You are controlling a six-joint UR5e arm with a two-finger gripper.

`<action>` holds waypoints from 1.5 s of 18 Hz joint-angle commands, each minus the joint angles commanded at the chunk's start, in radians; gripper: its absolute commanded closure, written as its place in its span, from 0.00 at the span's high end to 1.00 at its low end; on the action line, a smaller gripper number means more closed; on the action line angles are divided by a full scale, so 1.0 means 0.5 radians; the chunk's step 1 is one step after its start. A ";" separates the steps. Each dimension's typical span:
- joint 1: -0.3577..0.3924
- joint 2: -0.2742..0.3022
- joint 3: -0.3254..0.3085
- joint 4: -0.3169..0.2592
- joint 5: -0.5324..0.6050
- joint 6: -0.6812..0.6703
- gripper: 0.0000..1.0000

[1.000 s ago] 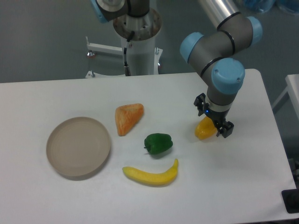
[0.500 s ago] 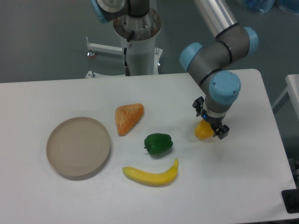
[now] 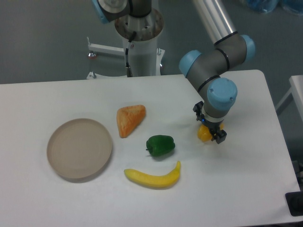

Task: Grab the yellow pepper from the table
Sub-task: 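Lift the held yellow pepper up off the table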

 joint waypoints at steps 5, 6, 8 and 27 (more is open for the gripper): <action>-0.009 0.089 0.027 -0.018 0.024 -0.125 0.31; -0.012 0.129 0.043 -0.028 0.000 -0.193 0.26; -0.028 0.150 0.061 -0.028 -0.034 -0.300 0.24; -0.058 0.150 0.448 -0.519 -0.196 -0.282 0.25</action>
